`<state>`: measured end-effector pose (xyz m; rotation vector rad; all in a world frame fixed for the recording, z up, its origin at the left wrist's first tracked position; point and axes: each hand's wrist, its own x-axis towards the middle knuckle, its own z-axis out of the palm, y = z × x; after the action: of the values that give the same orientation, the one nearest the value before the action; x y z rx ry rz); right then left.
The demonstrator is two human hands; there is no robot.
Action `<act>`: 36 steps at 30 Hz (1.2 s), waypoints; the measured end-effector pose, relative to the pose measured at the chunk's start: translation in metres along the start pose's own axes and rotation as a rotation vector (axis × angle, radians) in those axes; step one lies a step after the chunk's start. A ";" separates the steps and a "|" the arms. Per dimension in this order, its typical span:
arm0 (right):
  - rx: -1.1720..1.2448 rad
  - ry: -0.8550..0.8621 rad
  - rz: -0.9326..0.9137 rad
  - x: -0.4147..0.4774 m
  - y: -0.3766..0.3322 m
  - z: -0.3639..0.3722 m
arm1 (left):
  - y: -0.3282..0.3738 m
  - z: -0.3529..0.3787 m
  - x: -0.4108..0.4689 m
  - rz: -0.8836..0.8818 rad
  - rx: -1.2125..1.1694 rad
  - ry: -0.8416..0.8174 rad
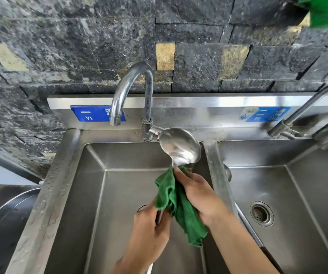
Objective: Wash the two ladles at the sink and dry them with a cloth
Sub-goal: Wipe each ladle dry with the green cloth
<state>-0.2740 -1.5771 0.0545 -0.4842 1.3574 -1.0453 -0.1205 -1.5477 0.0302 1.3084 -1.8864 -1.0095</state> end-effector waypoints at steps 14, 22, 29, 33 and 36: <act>-0.118 0.178 -0.132 0.026 -0.010 0.000 | 0.009 0.013 -0.007 -0.243 -0.386 -0.166; -0.098 0.301 -0.210 0.041 -0.075 -0.010 | 0.010 -0.001 -0.021 -0.259 -0.291 -0.184; -0.089 0.218 -0.104 0.001 -0.023 0.022 | 0.027 0.005 -0.001 -0.209 -0.353 -0.092; -0.146 0.224 -0.211 0.003 -0.053 0.005 | 0.036 0.009 -0.007 -0.204 -0.461 -0.118; -0.113 0.277 -0.274 0.020 -0.098 -0.009 | 0.040 0.014 -0.014 -0.194 -0.459 -0.118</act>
<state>-0.3166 -1.6398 0.1206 -0.6398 1.6331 -1.3006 -0.1462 -1.5228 0.0566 1.1870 -1.5006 -1.5416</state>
